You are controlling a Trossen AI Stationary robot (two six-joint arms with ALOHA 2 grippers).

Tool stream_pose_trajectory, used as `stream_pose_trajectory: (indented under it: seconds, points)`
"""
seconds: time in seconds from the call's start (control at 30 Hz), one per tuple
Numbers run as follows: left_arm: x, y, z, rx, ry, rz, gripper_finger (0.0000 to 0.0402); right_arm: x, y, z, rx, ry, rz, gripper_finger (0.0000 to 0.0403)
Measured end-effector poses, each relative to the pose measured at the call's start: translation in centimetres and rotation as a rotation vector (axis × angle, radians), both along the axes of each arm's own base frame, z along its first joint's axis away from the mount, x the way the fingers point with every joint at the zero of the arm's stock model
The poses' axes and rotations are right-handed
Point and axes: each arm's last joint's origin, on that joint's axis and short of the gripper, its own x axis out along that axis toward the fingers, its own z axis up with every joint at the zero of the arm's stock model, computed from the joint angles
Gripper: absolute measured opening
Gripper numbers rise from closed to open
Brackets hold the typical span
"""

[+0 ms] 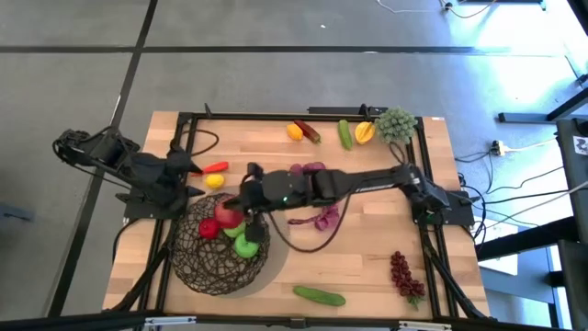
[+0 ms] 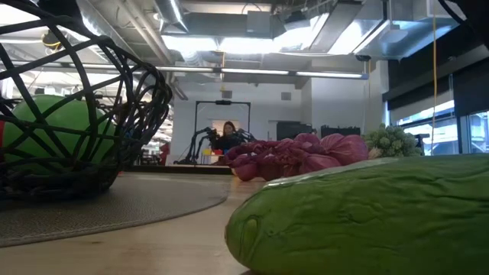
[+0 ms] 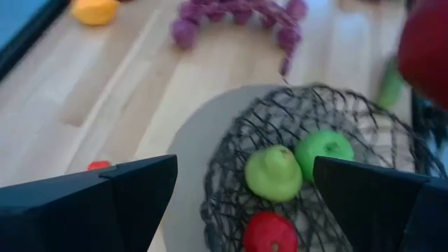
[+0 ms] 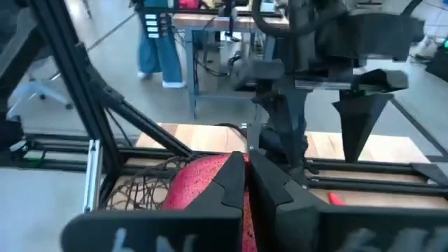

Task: Build produce basket
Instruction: Put the red pomegranate into the black wire basket

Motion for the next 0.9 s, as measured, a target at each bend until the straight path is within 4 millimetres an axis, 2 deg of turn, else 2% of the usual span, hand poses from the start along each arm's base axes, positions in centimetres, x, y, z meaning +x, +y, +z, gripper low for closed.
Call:
stream_pose_trajectory:
  seconds: [0.23, 0.47, 0.73, 0.9]
  points:
    - [0.0, -0.3, -0.1, 0.025, 0.029, -0.157, 0.0324, 3.4, 1.4, -5.0, 0.072, -0.029, -0.059, 0.0000]
    - [-0.1, -0.5, -0.1, 0.013, 0.045, -0.229, 0.0324, 5.7, 3.5, -10.7, 0.061, -0.001, -0.034, 0.0000]
    - [-0.1, -0.6, -0.1, -0.003, 0.051, -0.250, 0.0324, 7.1, 4.4, -15.3, 0.069, 0.032, 0.017, 0.0000]
    - [-0.1, -0.6, -0.1, -0.003, 0.051, -0.250, 0.0324, 7.5, 4.6, -17.0, 0.047, 0.042, 0.049, 0.0000]
